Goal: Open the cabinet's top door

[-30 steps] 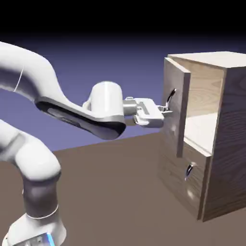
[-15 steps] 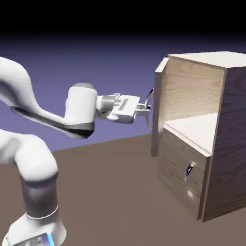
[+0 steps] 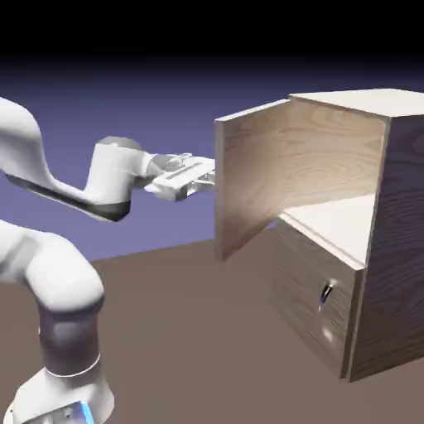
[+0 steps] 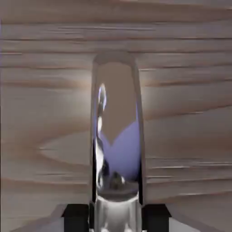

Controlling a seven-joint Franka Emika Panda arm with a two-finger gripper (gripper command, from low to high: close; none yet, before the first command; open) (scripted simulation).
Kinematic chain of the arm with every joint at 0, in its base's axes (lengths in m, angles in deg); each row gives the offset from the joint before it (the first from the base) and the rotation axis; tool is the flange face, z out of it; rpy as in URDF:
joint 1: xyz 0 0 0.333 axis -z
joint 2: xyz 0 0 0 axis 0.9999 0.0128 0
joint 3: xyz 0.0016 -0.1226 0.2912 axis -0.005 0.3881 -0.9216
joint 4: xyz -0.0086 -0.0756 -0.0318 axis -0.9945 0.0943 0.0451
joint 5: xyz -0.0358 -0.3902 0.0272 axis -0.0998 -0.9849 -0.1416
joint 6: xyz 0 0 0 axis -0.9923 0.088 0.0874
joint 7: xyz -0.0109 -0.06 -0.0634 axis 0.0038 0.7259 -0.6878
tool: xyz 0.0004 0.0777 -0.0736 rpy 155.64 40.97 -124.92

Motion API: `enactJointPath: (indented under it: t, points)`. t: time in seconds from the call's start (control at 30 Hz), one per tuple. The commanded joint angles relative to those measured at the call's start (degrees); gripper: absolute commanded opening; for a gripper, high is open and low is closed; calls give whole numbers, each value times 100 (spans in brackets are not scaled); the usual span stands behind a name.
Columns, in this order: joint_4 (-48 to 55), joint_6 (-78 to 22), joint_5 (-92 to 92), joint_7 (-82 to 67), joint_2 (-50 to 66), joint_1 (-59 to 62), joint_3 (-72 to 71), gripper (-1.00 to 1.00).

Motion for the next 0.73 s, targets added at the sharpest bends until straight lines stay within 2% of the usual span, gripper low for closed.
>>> enactJointPath:
  t: [0.0,0.33,0.7]
  points:
    - [148,-243,204,28,160,43,-198,-100]
    - [2028,-2735,1523,578,2010,1076,-2069,-100]
    - [3777,-5144,1703,1734,4293,2009,-3539,-100]
